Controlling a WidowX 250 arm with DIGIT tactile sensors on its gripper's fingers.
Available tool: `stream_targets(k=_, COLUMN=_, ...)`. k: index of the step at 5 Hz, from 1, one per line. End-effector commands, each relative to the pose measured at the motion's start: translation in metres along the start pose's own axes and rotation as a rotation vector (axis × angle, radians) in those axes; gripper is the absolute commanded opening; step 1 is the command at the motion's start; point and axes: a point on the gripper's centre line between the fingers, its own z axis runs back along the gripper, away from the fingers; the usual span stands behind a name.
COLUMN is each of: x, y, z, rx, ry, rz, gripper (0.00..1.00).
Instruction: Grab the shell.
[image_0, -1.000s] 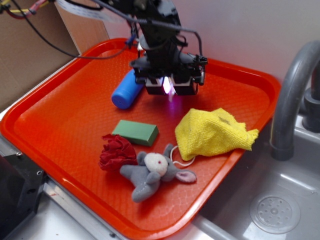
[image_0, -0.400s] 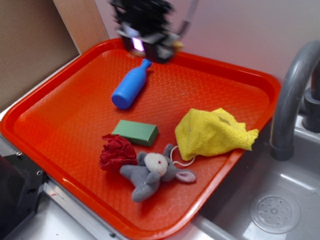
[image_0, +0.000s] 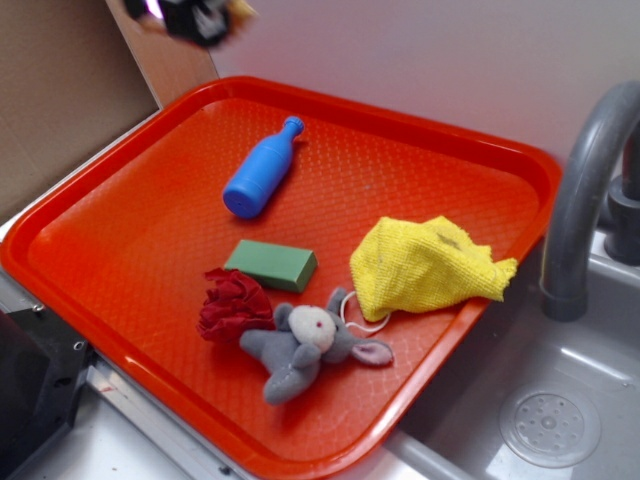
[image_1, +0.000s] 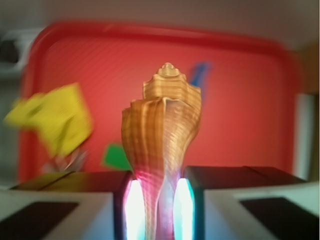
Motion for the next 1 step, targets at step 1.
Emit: stream_targets(k=1, x=0.0012, y=0.0115, z=0.0477, rx=-0.126, ry=-0.077, rz=0.023, gripper=0.0)
